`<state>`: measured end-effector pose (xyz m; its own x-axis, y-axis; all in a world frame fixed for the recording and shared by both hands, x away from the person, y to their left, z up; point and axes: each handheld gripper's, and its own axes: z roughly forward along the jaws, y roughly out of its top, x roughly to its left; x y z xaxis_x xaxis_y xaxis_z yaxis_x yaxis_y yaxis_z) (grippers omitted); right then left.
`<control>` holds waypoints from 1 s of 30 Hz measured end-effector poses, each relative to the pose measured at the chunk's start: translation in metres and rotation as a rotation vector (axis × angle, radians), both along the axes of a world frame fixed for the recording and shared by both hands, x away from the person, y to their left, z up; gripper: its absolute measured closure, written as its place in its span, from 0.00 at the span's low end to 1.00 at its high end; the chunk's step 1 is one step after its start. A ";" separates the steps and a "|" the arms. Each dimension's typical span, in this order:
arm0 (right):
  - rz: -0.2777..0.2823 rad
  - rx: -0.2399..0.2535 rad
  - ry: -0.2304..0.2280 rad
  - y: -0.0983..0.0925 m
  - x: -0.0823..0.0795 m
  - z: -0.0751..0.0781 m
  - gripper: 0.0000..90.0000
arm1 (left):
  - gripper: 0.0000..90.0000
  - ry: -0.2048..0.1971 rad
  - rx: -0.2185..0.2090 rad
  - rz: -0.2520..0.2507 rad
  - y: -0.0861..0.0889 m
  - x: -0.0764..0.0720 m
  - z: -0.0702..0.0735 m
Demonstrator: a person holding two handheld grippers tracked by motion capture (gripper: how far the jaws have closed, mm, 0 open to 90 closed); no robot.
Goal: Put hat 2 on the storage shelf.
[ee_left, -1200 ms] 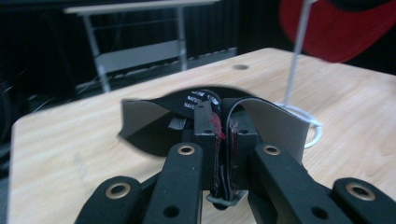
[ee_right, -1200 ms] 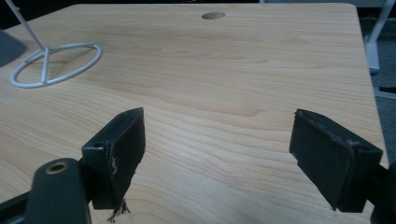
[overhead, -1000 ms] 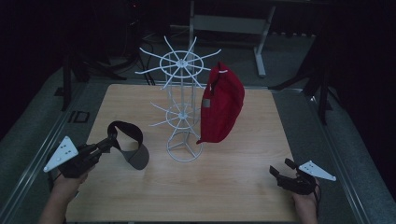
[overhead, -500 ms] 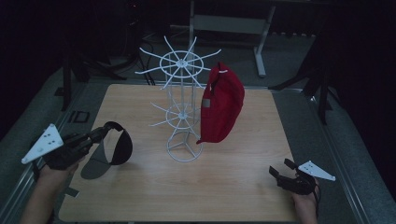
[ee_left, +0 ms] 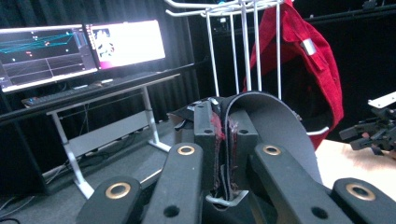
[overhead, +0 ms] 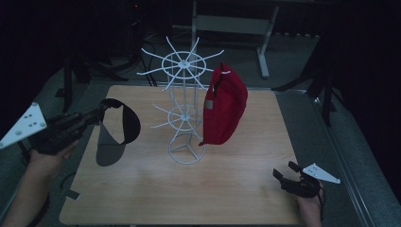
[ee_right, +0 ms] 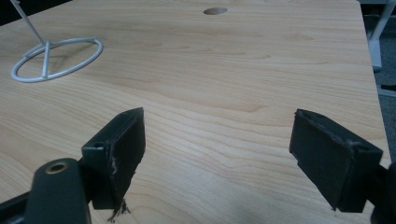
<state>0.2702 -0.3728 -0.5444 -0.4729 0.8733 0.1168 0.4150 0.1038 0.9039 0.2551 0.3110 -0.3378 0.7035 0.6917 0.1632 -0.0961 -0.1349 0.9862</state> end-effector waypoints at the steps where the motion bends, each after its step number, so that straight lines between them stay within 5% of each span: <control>1: -0.003 -0.001 -0.002 0.000 0.000 0.000 0.20 | 0.96 -0.001 0.005 0.003 -0.002 0.001 0.003; 30: -0.010 0.001 0.005 -0.004 -0.002 -0.001 0.20 | 0.96 -0.106 0.008 -0.054 -0.044 0.028 0.087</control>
